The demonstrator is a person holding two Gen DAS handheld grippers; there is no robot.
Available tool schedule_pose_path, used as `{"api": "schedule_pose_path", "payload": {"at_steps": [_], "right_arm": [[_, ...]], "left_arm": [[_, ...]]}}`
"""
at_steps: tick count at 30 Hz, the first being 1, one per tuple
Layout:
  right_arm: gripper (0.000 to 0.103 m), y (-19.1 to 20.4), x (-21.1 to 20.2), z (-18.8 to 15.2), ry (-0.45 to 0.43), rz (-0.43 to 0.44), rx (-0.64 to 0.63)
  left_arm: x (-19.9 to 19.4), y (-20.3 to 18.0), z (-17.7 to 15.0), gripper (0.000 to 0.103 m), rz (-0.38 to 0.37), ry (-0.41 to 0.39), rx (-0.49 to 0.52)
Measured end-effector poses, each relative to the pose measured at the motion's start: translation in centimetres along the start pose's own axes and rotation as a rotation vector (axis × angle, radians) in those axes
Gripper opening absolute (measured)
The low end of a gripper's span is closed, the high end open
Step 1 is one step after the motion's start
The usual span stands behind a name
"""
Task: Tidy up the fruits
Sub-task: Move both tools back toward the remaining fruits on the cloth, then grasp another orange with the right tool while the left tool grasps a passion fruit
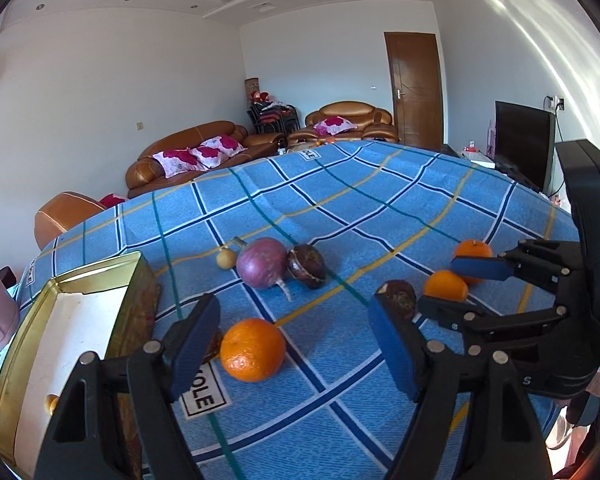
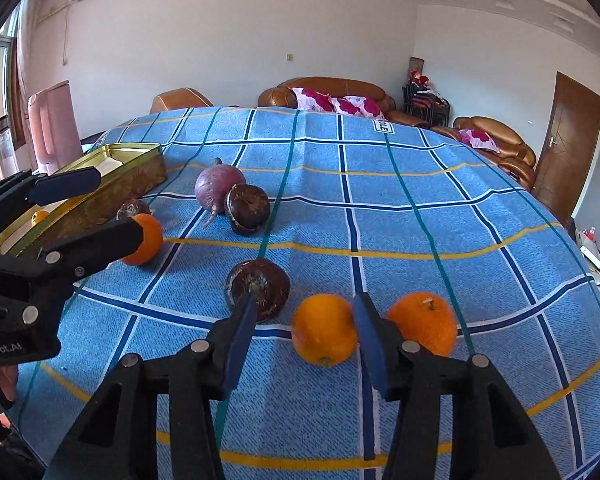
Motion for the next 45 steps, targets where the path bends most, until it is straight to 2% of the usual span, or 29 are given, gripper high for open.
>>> {"api": "schedule_pose_path", "payload": {"at_steps": [5, 11, 13, 15, 21, 24, 27, 32, 36, 45], "right_arm": [[0.049, -0.4, -0.2, -0.2, -0.002, -0.005, 0.024], [0.040, -0.1, 1.3, -0.5, 0.070, 0.081, 0.042], [0.039, -0.3, 1.2, -0.6, 0.067, 0.101, 0.065], [0.039, -0.4, 0.8, -0.5, 0.045, 0.093, 0.072], [0.039, -1.2, -0.8, 0.0, -0.057, 0.011, 0.094], [0.039, -2.1, -1.5, 0.1, -0.098, -0.002, 0.141], [0.039, -2.8, -1.9, 0.2, -0.125, -0.010, 0.174], [0.039, -3.2, -2.2, 0.3, -0.146, -0.010, 0.197], [0.039, -3.0, -1.8, 0.3, -0.132, 0.000, 0.187], [0.039, -3.0, -1.8, 0.3, -0.135, -0.003, 0.179]], "left_arm": [[0.7, -0.9, -0.2, 0.079, -0.012, 0.020, 0.021], [1.8, -2.0, -0.2, 0.079, -0.047, 0.054, 0.029], [2.2, -2.5, -0.2, 0.069, -0.068, 0.073, 0.035], [2.6, -2.8, -0.2, 0.062, -0.085, 0.088, 0.034], [3.6, -2.2, -0.3, 0.062, -0.095, 0.122, -0.007], [4.1, -3.4, -0.6, 0.062, -0.107, 0.146, 0.040], [5.4, -4.4, -1.1, 0.059, -0.144, 0.212, 0.057], [6.5, -5.5, -1.3, 0.052, -0.200, 0.257, 0.054], [7.1, -6.3, -1.7, 0.034, -0.242, 0.295, 0.063], [7.1, -6.7, -1.9, 0.029, -0.274, 0.306, 0.054]]}}
Point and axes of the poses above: each gripper's, at about its wrist camera, not at the fingertips, and x roughly the way its jaws point, y to its left, z to its top, the point moved 8 cm from there along x, roughly the way its jaws point, and after that the axes turned 6 degrees about -x, right-handed, at the moved point
